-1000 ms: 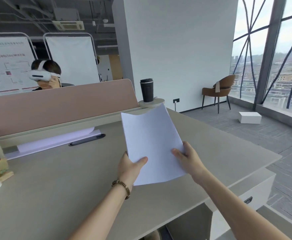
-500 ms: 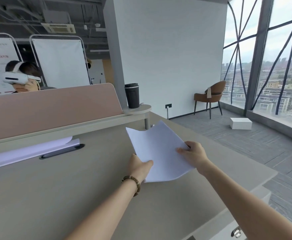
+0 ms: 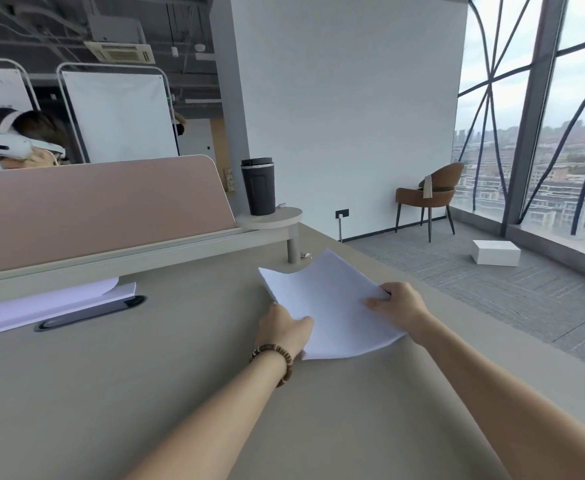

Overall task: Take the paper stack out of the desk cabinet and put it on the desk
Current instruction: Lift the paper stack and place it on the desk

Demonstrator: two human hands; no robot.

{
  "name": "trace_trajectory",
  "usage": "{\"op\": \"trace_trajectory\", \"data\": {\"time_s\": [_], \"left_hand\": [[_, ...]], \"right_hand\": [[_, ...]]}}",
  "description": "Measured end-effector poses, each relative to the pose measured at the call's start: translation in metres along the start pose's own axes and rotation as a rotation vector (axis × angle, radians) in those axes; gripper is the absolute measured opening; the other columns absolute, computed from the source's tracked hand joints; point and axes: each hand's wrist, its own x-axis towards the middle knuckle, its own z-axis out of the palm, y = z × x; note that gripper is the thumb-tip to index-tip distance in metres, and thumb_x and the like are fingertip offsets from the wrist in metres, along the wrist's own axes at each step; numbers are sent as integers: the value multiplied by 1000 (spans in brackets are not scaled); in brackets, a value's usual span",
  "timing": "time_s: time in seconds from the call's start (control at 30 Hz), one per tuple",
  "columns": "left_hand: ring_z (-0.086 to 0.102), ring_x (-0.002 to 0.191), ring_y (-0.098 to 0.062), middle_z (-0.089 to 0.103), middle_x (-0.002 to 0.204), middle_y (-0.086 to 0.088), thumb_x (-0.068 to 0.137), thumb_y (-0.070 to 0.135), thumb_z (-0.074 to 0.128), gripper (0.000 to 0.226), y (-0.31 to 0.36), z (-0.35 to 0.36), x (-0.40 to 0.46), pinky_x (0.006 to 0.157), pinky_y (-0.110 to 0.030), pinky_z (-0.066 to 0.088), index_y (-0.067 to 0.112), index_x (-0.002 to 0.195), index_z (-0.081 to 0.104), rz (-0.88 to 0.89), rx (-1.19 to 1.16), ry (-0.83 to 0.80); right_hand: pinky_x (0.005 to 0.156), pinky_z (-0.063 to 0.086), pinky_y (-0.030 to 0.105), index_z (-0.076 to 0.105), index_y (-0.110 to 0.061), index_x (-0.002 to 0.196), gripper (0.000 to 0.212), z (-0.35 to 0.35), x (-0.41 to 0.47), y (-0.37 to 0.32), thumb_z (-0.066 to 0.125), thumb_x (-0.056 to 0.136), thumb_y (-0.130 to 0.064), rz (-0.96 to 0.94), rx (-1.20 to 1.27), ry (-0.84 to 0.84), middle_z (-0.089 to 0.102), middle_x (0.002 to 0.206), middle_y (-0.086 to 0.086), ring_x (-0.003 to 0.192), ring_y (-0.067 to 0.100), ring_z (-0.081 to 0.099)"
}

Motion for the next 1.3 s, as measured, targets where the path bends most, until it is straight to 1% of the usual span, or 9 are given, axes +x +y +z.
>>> {"op": "trace_trajectory", "data": {"time_s": [0.13,0.23,0.37,0.47,0.53,0.73,0.87,1.13,1.3], "left_hand": [[50,46,-12,56,50,6,72,26,61,17,4,9,13,46,-21,32,14,67,49,23,-12,-81],[67,80,-23,70,89,-4,72,33,62,41,2,16,17,58,-26,44,5,101,55,35,50,-78],[63,101,-30,64,104,-3,76,40,59,38,1,23,24,96,-46,49,13,100,48,95,192,-28],[52,117,-30,57,114,-4,77,45,59,41,-3,26,34,107,-49,36,15,102,45,96,301,-1],[47,124,-30,52,106,0,79,46,58,41,-7,26,40,109,-49,33,15,102,43,102,347,-15],[21,148,-32,49,141,-19,86,47,50,63,-15,35,56,115,-46,28,0,128,43,112,348,-53],[0,152,-28,74,111,-13,82,60,28,83,-19,48,64,119,-52,9,-4,134,35,119,499,-51],[33,131,-31,49,132,-10,82,72,27,87,-19,42,63,108,-57,29,6,131,55,166,757,102],[32,130,-32,52,125,-8,85,68,31,65,-10,29,52,106,-57,29,14,114,54,267,659,94]], "right_hand": [[55,27,31,54,-12,66,25,-10,20,9,72,79,-23,53,-34,-4,47,65,2,65,23,43],[53,24,31,45,-14,60,35,-8,28,13,71,80,-24,62,-68,-6,41,62,1,60,21,38],[53,25,31,45,-14,65,31,-3,34,10,68,82,-26,58,-111,-22,43,65,1,66,22,43],[71,40,30,66,-16,106,33,-4,38,15,72,81,-35,-8,-173,11,65,99,4,102,29,59],[88,43,33,60,-18,127,59,-5,37,19,73,77,-47,-36,-215,45,66,120,3,117,27,57],[92,45,37,68,-30,109,49,-9,41,24,65,74,-64,-92,-296,42,70,111,-2,113,25,59],[103,40,40,64,-33,121,58,-12,40,23,60,76,-69,-99,-345,34,68,121,-2,123,28,55],[92,35,43,58,-18,103,62,-13,29,19,29,90,-71,-169,-595,61,70,112,7,113,31,58],[104,38,44,47,-15,142,72,-24,12,12,34,93,-67,-210,-467,110,58,141,7,129,32,52]]}}
